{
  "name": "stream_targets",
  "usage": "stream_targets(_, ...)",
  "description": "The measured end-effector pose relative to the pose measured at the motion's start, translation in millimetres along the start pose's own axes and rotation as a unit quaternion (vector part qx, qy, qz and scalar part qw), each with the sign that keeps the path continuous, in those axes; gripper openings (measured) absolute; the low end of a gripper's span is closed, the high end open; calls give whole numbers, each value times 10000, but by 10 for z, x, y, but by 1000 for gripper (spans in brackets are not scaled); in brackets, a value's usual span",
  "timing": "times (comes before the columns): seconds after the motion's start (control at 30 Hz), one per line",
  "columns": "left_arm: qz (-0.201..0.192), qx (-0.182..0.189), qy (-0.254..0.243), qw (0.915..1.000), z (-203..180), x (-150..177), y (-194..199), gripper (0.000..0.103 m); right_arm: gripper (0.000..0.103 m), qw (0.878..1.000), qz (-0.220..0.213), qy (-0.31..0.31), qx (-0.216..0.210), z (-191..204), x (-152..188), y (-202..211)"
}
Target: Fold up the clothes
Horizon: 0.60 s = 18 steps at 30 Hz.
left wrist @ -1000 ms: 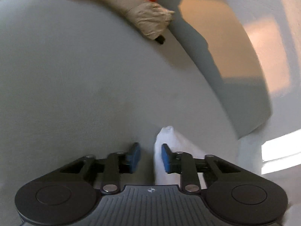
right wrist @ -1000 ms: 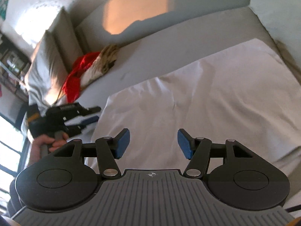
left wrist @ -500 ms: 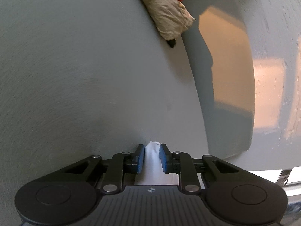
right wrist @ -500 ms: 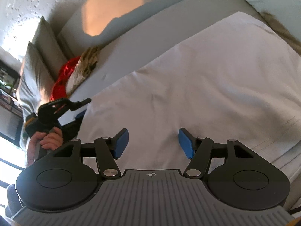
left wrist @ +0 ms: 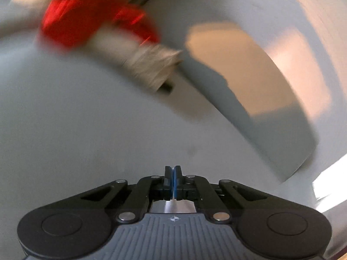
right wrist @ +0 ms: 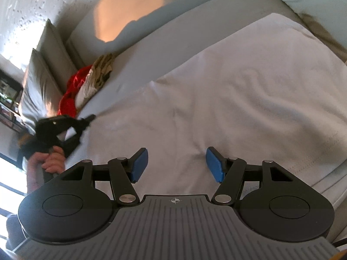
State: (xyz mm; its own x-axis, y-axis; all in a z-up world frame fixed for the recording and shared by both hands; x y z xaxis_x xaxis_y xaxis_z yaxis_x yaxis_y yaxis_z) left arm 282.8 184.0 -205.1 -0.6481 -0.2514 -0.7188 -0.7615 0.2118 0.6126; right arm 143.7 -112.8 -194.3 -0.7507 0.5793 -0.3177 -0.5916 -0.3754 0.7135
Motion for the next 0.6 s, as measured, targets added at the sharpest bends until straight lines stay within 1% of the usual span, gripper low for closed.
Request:
stream_targets(0.03, 36, -216, -246, 9995, -29, 17, -25, 0, 65, 9999, -26, 101, 63, 12, 8, -9)
stream_targets(0.1, 109, -646, -736, 9951, -87, 44, -71, 0, 66, 9993, -75, 307, 191, 39, 24, -28)
stream_targets(0.17, 144, -1181, -1170, 9860, -50, 38, -48, 0, 66, 9981, -99, 517, 329, 71, 37, -20)
stream_targets(0.23, 140, -1553, -1332, 9787, 53, 3, 44, 2, 66, 9966, -127, 683, 454, 93, 42, 19)
stream_targets(0.27, 100, -1582, -1343, 9782, 75, -9, 117, 4, 68, 9958, -220, 729, 499, 86, 30, 95)
stream_targets(0.37, -39, -1460, -1556, 9770, 25, -8, 451, 7, 70, 9931, -573, 835, 589, 45, -22, 371)
stream_targets(0.4, -30, -1335, -1657, 9771, -59, 24, 562, 11, 70, 9922, -754, 808, 582, 4, -51, 503)
stream_targets(0.43, 65, -1075, -1807, 9776, -250, 107, 675, 19, 70, 9909, -935, 780, 574, -37, -80, 636)
stream_targets(0.47, 159, -814, -1955, 9772, -442, 192, 791, 21, 68, 9892, -1117, 761, 574, -81, -108, 767)
stream_targets(0.5, 263, -542, -2136, 9751, -650, 298, 915, 28, 61, 9862, -1312, 793, 617, -139, -128, 883)
stream_targets(0.53, 375, -266, -2352, 9709, -882, 435, 1038, 30, 41, 9831, -1484, 835, 667, -194, -148, 988)
stream_targets(0.57, 491, -60, -2489, 9673, -1078, 569, 1121, 31, 33, 9813, -1517, 918, 746, -233, -167, 1014)
stream_targets(0.6, 648, -35, -2574, 9641, -1197, 692, 1127, 35, 33, 9816, -1468, 931, 789, -274, -205, 984)
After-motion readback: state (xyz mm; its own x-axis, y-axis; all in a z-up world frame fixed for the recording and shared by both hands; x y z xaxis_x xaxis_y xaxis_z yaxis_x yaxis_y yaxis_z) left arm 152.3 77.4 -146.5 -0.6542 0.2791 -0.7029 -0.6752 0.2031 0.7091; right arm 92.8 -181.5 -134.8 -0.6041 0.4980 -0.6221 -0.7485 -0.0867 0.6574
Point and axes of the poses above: each gripper's, at about its wrist camera, not at the fingertips, and y roughly against the way its jaws point, z to its left, x to its underside, the point moved 9 cm from there along -y, roughly the way its jaws point, and after that the axes turned 13 degrees about -y, right-handed, at the moved point
